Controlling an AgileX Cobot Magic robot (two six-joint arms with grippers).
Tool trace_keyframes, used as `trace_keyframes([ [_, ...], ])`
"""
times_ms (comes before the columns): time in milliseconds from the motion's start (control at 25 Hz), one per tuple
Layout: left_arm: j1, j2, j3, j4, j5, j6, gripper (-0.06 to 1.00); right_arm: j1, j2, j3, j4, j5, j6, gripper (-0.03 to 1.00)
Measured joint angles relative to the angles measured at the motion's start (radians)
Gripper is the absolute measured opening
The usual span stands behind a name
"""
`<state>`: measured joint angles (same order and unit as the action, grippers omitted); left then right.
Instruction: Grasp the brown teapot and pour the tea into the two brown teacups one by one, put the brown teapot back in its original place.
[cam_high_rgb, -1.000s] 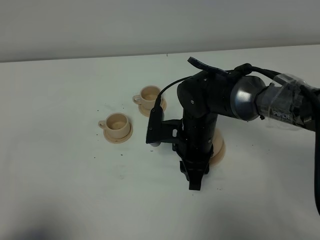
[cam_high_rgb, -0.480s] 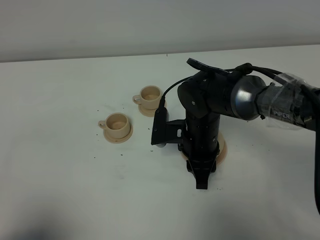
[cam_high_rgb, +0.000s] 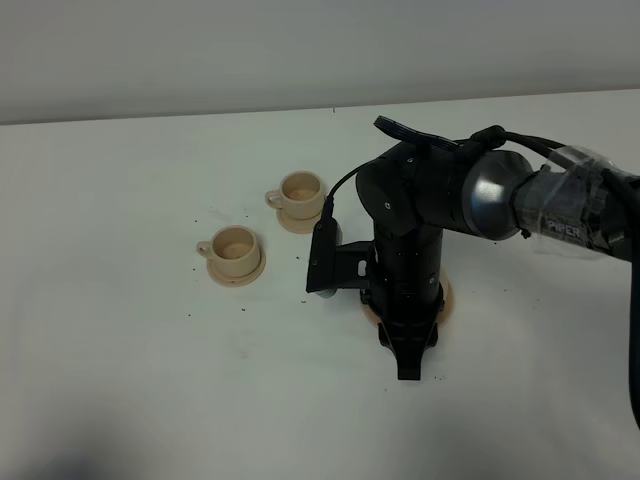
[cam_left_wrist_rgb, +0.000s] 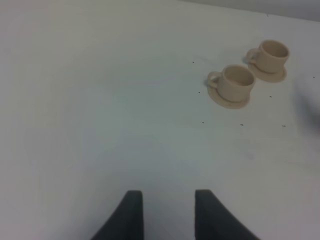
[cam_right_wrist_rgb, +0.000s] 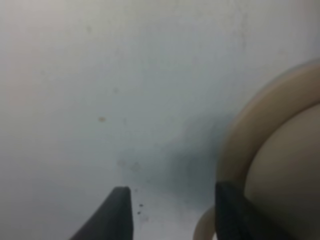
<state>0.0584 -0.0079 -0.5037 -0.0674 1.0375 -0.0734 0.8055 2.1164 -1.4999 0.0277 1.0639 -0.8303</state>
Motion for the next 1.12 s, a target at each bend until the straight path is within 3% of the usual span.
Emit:
trace_keyframes([
  [480, 0.0, 0.0, 0.0, 0.0, 0.0, 0.0, 0.28, 0.0, -0.042, -0.121, 0.143, -0.01, 0.041, 0.39],
  [640, 0.0, 0.0, 0.0, 0.0, 0.0, 0.0, 0.28, 0.0, -0.104, -0.131, 0.065, -0.007, 0.239, 0.39],
  [920, 0.0, 0.0, 0.0, 0.0, 0.0, 0.0, 0.28, -0.003, -0.174, -0.131, -0.188, 0.112, 0.748, 0.39],
  [1120, 0.0, 0.0, 0.0, 0.0, 0.0, 0.001, 0.28, -0.005, -0.174, -0.127, -0.202, 0.146, 0.889, 0.39],
])
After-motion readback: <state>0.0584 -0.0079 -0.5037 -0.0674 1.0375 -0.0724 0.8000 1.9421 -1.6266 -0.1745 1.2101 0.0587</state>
